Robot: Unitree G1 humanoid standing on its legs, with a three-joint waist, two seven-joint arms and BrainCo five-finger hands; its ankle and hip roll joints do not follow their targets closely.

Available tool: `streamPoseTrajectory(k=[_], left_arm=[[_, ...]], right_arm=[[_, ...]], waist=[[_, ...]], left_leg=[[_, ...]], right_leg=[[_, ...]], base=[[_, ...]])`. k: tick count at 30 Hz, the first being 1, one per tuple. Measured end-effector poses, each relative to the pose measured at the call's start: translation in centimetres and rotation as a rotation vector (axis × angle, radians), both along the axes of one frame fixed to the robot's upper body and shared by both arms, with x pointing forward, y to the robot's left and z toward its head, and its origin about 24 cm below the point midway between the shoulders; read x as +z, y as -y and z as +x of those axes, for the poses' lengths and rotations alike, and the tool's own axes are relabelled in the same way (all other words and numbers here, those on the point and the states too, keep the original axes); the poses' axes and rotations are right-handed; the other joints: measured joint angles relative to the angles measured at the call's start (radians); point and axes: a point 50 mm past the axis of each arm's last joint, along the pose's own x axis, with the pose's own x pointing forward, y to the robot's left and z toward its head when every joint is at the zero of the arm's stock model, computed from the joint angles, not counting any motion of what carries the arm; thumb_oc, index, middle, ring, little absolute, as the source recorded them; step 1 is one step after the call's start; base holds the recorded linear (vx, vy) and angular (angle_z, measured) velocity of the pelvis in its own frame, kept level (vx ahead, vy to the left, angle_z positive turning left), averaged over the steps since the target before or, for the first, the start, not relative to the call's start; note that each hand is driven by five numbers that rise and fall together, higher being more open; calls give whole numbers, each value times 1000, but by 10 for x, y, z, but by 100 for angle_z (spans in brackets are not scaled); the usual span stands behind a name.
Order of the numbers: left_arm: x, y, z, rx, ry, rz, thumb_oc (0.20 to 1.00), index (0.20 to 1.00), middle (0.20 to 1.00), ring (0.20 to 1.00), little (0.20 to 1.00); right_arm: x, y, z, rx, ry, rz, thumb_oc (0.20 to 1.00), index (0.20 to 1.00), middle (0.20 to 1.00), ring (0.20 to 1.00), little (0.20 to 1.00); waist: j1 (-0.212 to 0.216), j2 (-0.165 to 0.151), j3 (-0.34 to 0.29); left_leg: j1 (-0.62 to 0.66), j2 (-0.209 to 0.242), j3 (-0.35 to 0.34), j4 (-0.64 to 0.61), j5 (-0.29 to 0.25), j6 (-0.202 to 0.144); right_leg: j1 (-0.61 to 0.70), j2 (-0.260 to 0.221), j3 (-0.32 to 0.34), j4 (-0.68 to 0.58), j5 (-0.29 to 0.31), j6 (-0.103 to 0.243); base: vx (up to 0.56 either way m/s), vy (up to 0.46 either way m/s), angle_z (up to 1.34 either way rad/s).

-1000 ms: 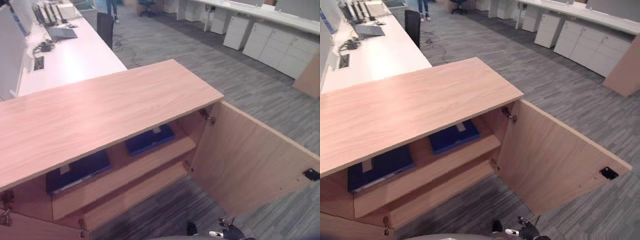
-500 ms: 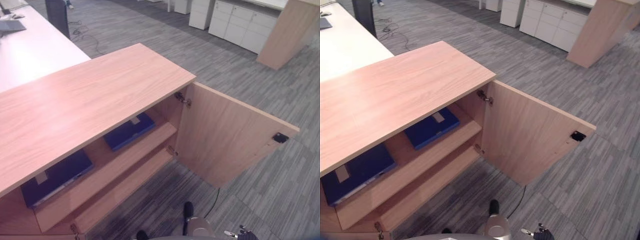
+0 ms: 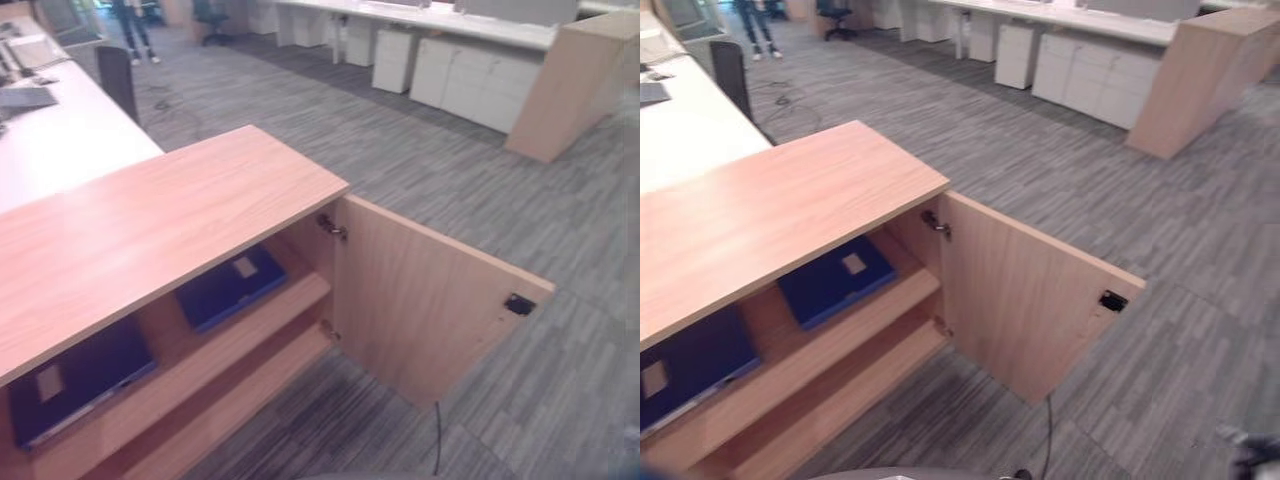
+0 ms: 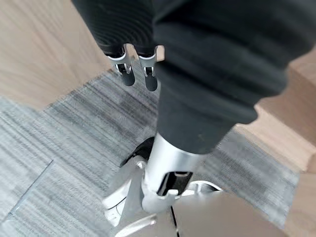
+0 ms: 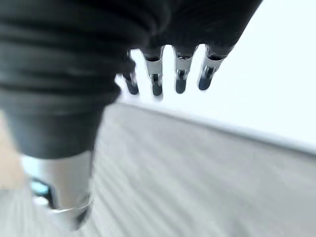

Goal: Put the empty folder in the office cabinet

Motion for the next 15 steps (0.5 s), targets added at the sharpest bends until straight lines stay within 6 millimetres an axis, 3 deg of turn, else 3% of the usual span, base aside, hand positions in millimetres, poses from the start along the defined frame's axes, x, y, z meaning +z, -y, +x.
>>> streamPoseTrajectory(k=[1,2,3,5,6,9,11,13,15], left_arm=[[0,0,4,-1,8,1,1000,1000,1000,1000,1000],[1,-2,6,-4,21,7,1000,1000,1000,1000,1000],[3,-7,6,-4,25,28,1000,1000,1000,1000,1000],[4,-10,6,-5,26,40,1000,1000,1000,1000,1000],[4,-9,11,-21,40,35,1000,1000,1000,1000,1000],[3,-3,17,-33,64,21,1000,1000,1000,1000,1000],[-1,5,4,-23,32,-7,1000,1000,1000,1000,1000],[-2,6,-10,-7,1,-19,1000,1000,1000,1000,1000],[-2,9,-19,1,-20,-28,1000,1000,1000,1000,1000]], right_arm=[[26,7,11,53,41,-90,1000,1000,1000,1000,1000],[36,7,17,85,105,-133,1000,1000,1000,1000,1000],[31,-5,28,122,180,-157,1000,1000,1000,1000,1000],[11,-19,33,143,200,-123,1000,1000,1000,1000,1000],[0,-22,29,114,187,-93,1000,1000,1000,1000,1000],[-4,-22,27,94,181,-85,1000,1000,1000,1000,1000],[7,-24,39,133,227,-112,1000,1000,1000,1000,1000],[15,-28,50,181,261,-129,1000,1000,1000,1000,1000],[28,-37,65,264,321,-160,1000,1000,1000,1000,1000]], waist=[[-7,-5,-3],[-6,-5,-3],[-9,-25,-3],[-8,-35,-2],[-2,-26,2],[5,1,20],[12,65,34],[25,88,39],[20,90,42]], left_leg=[[-2,12,3,1,-2,2],[-1,17,0,-10,-2,2],[0,30,-2,-12,0,0],[2,31,-2,-11,0,-2],[-4,24,-6,-11,-1,-2],[-4,16,-11,-13,-1,-3],[-6,23,-13,-8,0,-4],[-8,34,-14,-7,5,-10],[-7,35,-17,-8,6,-12]], right_leg=[[-11,10,5,0,-7,-4],[-13,20,6,0,-11,-9],[-16,34,7,0,-13,-15],[-12,34,8,-1,-12,-17],[-12,28,8,-4,-12,-17],[-12,21,8,-5,-11,-16],[-10,28,8,-2,-10,-19],[-9,41,6,-1,-10,-25],[-9,42,5,-2,-10,-26]], base=[[7,-109,-18],[14,-110,-16],[14,-111,-12],[4,-102,-2],[0,-57,14],[0,-75,8],[4,-49,-2],[-9,-46,1],[0,0,0]])
